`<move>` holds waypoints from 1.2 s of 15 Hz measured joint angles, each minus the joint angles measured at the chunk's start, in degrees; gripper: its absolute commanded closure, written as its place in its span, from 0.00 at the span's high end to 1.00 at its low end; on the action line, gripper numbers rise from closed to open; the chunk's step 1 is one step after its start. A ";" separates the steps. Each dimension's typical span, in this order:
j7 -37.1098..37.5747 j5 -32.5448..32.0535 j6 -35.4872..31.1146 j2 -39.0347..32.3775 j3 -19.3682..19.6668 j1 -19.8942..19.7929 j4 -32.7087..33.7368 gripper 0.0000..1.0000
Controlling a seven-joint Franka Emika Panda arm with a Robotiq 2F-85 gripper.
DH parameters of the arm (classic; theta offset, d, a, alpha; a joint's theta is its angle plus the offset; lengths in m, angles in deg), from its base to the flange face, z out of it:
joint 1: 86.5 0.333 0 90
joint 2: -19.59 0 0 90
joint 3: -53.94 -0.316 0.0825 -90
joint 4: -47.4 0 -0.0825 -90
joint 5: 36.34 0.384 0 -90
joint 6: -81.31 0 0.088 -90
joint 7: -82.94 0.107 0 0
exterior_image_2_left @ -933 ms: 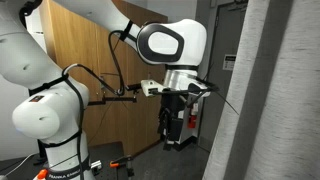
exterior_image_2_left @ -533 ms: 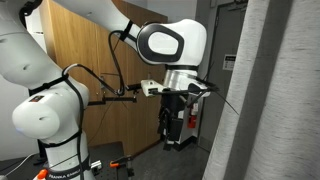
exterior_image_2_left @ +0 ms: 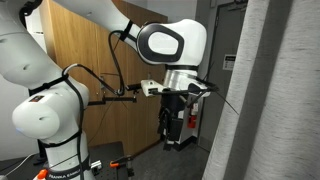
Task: Slide the curtain to the left
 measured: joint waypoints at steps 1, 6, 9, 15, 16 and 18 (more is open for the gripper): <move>0.00 0.00 0.00 0.00 0.00 0.00 0.00 1.00; 0.00 0.00 0.00 0.00 0.00 0.00 0.00 1.00; 0.00 0.00 0.00 0.00 0.00 0.00 0.00 1.00; 0.00 0.59 -0.99 0.30 0.00 0.19 0.02 1.00; -0.02 0.93 -2.03 0.53 0.01 0.31 0.02 1.00; -0.29 1.85 -4.31 1.36 0.02 0.65 0.04 1.00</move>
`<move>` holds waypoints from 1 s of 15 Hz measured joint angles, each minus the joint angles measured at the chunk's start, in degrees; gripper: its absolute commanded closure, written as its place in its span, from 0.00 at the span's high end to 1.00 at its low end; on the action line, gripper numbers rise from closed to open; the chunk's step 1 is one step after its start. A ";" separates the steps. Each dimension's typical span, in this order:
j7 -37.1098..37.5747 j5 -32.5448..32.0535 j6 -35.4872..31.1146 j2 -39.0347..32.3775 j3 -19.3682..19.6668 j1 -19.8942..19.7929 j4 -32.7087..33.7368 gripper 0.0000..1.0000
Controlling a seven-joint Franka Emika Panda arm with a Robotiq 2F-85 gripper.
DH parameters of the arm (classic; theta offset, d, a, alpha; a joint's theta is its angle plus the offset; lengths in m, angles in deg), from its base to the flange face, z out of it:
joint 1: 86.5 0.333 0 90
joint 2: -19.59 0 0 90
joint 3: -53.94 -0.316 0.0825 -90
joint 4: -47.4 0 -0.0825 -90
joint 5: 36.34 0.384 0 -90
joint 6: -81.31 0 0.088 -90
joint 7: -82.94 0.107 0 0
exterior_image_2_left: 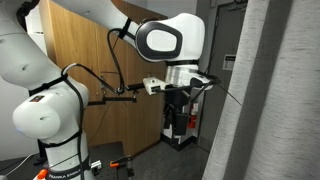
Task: Slide the curtain to the left
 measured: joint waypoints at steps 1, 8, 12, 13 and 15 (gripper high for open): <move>-0.41 0.57 -1.11 0.55 0.01 0.18 0.01 1.00; -5.62 6.66 -10.92 5.59 1.99 1.43 0.24 1.00; -8.22 10.26 -16.95 8.58 3.81 2.79 0.57 0.99; -8.91 11.29 -18.47 9.27 4.24 3.40 0.64 0.97; -10.34 13.37 -21.65 10.51 4.99 4.97 0.72 0.95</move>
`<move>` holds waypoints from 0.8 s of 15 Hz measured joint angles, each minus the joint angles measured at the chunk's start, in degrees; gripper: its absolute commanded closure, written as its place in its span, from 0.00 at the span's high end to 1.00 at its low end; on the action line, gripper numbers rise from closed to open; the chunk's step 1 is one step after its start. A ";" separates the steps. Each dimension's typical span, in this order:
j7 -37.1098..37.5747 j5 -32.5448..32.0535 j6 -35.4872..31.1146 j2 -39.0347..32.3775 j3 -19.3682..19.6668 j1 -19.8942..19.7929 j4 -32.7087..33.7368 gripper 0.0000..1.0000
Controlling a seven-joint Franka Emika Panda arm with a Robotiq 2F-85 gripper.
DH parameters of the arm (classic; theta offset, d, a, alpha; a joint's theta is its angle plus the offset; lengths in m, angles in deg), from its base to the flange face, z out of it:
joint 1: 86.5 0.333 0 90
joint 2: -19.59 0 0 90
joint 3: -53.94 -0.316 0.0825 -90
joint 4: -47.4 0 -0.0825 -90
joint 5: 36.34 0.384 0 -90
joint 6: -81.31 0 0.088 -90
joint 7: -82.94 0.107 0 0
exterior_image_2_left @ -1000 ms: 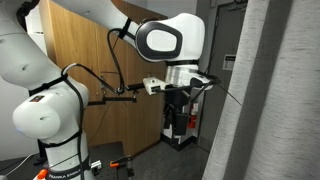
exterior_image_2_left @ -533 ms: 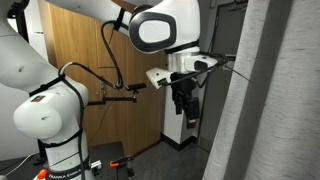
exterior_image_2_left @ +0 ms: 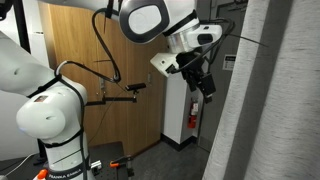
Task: Slide the curtain to the left
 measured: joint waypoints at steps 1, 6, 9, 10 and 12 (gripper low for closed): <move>-0.66 0.93 -1.58 0.55 0.33 0.90 0.01 0.94; -3.04 5.20 -11.21 2.71 1.86 6.66 0.03 0.99; -4.54 7.69 -13.62 3.71 4.03 11.21 0.01 0.99; -5.73 8.40 -13.48 4.25 5.39 12.95 -0.09 0.99; -6.61 8.62 -13.45 5.00 7.20 14.75 -0.25 0.99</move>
